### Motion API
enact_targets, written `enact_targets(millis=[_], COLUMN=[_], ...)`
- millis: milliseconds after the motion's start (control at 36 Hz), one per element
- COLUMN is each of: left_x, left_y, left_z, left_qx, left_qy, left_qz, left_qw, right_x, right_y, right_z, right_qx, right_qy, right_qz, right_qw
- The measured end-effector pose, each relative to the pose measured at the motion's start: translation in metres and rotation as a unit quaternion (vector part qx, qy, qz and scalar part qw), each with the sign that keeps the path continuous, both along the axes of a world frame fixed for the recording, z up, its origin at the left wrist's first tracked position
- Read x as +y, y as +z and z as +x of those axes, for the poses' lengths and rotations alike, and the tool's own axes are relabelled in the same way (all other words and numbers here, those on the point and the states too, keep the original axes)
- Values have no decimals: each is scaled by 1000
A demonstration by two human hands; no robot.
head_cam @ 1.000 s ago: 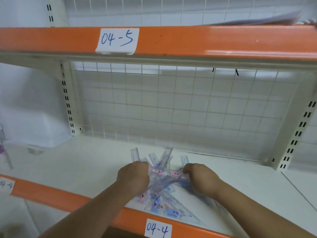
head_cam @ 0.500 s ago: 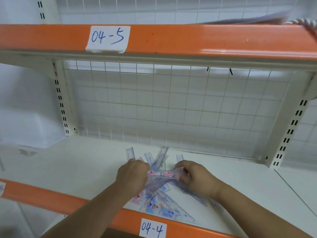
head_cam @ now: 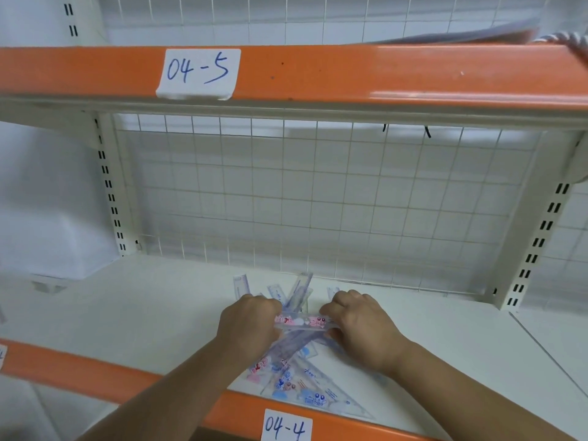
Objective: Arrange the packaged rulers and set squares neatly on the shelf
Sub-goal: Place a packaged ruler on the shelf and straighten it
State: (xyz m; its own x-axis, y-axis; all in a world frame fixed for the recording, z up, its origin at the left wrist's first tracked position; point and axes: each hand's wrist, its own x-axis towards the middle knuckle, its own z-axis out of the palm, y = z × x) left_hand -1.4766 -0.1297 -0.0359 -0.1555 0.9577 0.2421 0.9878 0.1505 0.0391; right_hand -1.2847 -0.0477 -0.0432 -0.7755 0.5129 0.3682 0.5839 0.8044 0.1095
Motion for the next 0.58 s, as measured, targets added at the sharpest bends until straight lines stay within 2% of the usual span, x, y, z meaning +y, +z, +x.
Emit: enact_targets(millis=[222,306,583], left_x=[6,7,18], left_y=[-2,-1,2], left_z=[-6,-11,2], left_qx=[7,18,25], left_qy=[6,13,-26], left_qz=[-19,-28,-51], left_qw=[1000,999,998], right_x=[-5,-3,-15], right_y=[7,4,8], right_z=[11,19,39], right_qx=[1,-24,-36], right_qy=[-59,-98,-164], right_qz=[3,-23,-42], right_qw=[998,995,985])
